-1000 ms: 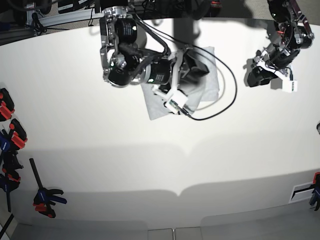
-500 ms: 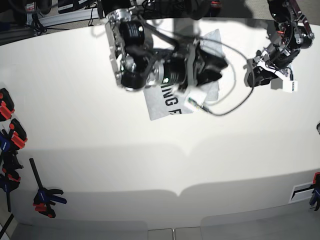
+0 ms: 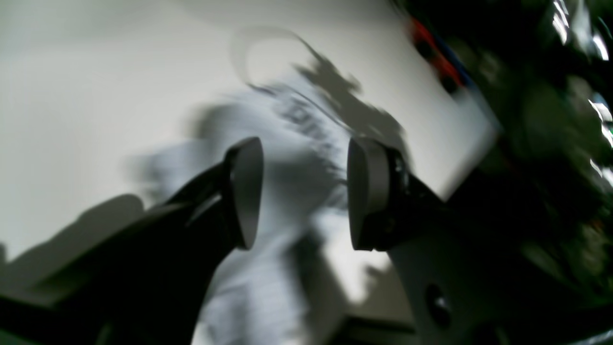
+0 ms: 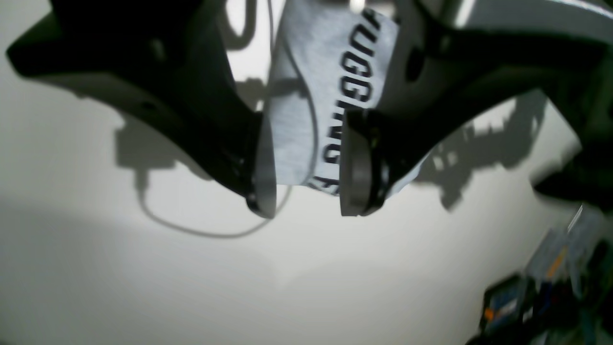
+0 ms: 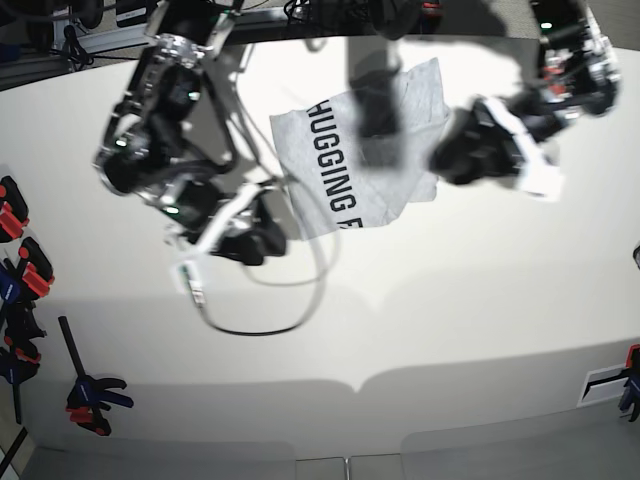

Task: Fold the T-shirt properly

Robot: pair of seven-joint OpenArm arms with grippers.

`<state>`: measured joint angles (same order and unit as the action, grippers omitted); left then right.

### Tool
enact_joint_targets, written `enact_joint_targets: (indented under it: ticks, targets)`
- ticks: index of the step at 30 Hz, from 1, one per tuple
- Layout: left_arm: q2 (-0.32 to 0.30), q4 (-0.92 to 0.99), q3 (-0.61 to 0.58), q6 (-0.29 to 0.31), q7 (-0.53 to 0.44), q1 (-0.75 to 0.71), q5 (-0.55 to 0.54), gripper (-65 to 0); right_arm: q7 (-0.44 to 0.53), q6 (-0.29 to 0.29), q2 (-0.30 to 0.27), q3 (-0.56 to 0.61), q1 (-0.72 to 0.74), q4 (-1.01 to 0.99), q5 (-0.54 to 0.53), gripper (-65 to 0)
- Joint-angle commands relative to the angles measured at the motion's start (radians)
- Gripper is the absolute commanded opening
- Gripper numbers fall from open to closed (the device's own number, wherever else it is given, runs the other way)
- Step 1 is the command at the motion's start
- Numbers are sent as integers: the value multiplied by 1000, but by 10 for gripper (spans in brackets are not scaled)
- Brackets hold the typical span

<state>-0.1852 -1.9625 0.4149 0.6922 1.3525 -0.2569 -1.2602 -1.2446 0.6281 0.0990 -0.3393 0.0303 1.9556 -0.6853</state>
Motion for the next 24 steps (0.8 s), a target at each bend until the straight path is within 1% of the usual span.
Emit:
enact_joint_targets:
  ticks: [1, 2, 3, 7, 10, 13, 17, 19, 20, 24]
  targets:
    - [-3, -17, -50, 6, -6, 7, -18, -390, 19, -3, -15, -25, 16, 19, -33, -438]
    - [-3, -17, -109, 6, -13, 8, 19, -390, 18, -3, -23, -48, 16, 19, -34, -438]
    - [-3, -17, -168, 6, -35, 8, 81, -390, 17, -3, -34, -67, 16, 19, -33, -438]
    - [-3, -17, -363, 6, -206, 7, 459, -390, 8, -4, -94, -121, 16, 19, -34, -438]
    - [-4, -24, -443, 6, -315, 7, 680, -390, 5, -4, -128, -134, 16, 19, -48, -438]
    - [-3, -52, -480, -97, -385, 7, 869, -390, -3, -3, -138, -134, 16, 19, -60, -438]
    - [-4, -63, -527, -216, -389, 4, 1094, -390, 0, -4, -138, -132, 16, 19, -66, -438]
    - [-4, -63, -545, -246, -389, -4, 1150, -390, -1, -3, -138, -132, 16, 19, -98, -438]
    - [-3, -63, -552, -248, -389, -8, 1155, -390, -2, -3, -138, -132, 16, 19, -112, -438]
    - [-4, -63, -567, -248, -399, -23, 1158, -390, -3, -3, -138, -132, 16, 19, -113, -438]
